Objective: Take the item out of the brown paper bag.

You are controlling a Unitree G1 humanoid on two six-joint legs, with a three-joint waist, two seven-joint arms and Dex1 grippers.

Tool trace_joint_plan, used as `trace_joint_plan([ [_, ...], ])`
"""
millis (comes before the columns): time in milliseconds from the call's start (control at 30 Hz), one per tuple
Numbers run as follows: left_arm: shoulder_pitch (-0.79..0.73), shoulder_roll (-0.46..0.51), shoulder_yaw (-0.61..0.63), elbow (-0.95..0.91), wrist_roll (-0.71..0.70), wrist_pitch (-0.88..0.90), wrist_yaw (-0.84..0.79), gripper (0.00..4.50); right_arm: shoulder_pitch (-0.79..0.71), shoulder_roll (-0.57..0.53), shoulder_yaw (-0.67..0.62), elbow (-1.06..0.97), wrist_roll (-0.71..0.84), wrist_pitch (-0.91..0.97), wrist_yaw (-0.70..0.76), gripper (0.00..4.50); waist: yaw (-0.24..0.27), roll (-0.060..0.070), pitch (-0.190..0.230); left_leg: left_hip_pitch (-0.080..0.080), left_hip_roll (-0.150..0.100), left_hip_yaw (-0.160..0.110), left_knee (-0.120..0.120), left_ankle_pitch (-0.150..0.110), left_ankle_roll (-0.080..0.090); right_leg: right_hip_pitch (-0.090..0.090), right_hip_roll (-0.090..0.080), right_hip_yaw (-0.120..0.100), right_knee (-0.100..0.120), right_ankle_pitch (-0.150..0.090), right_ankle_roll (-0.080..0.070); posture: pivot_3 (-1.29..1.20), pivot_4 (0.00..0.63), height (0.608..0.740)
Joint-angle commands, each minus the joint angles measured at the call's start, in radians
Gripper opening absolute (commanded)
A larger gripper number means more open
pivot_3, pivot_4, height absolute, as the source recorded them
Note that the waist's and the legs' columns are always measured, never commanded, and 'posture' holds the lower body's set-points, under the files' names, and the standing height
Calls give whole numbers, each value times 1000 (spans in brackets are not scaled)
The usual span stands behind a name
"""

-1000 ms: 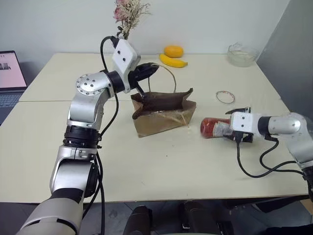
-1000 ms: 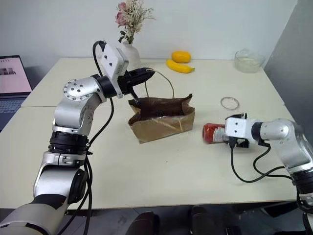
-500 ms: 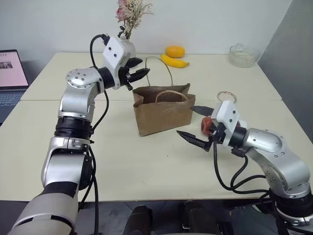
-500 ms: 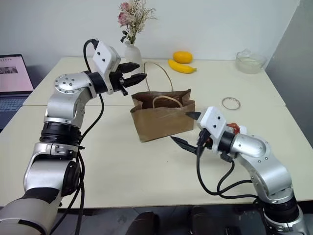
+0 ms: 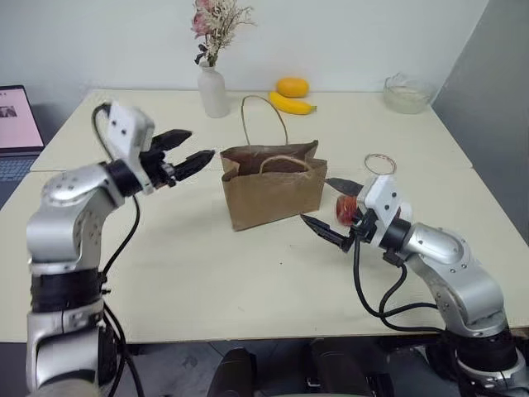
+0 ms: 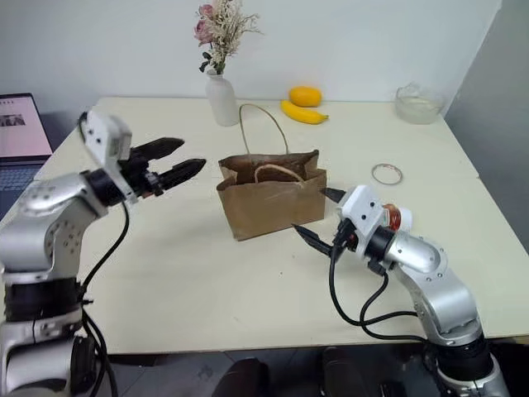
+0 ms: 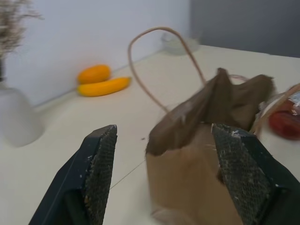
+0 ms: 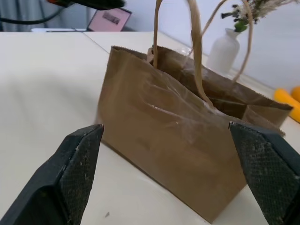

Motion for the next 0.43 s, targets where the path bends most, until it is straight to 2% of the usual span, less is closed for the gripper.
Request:
trace_joint_plan([
  [33, 152, -148, 87, -85, 100, -93, 272, 3375, 71, 34, -84, 27, -17, -158, -49, 4500, 3, 1, -1, 0, 0, 0, 0, 0, 0, 0, -1, 0, 0, 0, 0, 0, 150, 740],
  [133, 262, -248, 69, -140, 157, -182, 370, 3375, 116, 50, -107, 91, -46, -242, -77, 4500, 12, -2, -1, 0, -1, 0, 0, 0, 0, 1, -3, 0, 0, 0, 0, 0, 150, 740],
  [233, 370, -332, 23, -236, 186, -179, 440, 3375, 146, 92, -128, 169, -75, -307, -142, 4500, 21, -4, -3, 0, -1, 0, 0, 0, 0, 1, -3, 0, 0, 0, 0, 0, 150, 740],
  [300, 427, -366, -8, -284, 187, -176, 452, 3375, 155, 122, -122, 191, -83, -320, -170, 4500, 23, -4, -3, 0, -1, 0, 0, 0, 0, 1, -3, 0, 0, 0, 0, 0, 150, 740],
  [433, 481, -371, -39, -297, 178, -207, 433, 3375, 147, 170, -75, 212, -119, -341, -200, 4500, 23, -4, -3, 0, -1, 1, 0, 0, 0, 1, -2, 0, 0, 0, 0, 0, 150, 740],
])
